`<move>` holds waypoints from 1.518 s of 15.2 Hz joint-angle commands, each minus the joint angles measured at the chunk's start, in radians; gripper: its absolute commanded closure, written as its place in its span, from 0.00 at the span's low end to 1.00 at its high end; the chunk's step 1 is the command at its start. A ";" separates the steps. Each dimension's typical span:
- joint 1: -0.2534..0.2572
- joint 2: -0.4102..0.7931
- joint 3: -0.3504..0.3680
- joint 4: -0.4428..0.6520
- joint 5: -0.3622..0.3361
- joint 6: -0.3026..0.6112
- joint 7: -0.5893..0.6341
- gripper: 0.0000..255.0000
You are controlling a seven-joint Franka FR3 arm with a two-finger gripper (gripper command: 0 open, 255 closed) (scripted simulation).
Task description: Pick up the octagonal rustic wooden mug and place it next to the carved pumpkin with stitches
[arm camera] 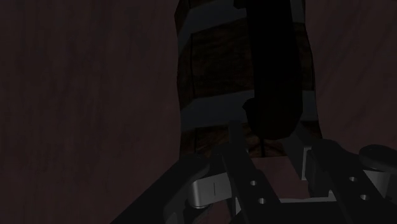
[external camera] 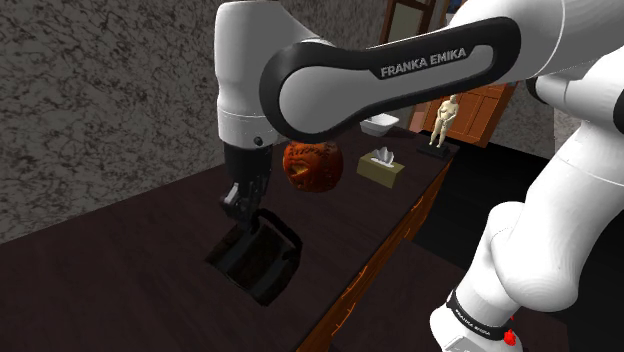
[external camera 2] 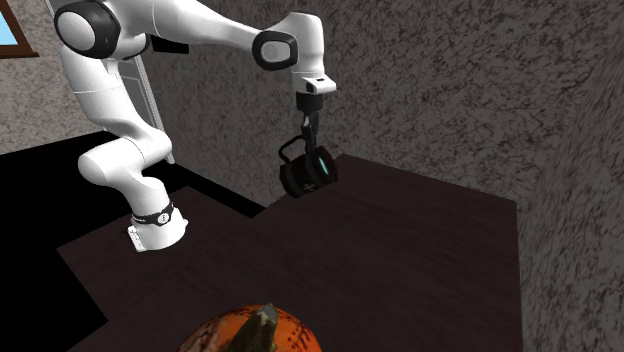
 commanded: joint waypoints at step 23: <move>-0.001 0.031 0.001 0.360 -0.015 -0.330 0.010 1.00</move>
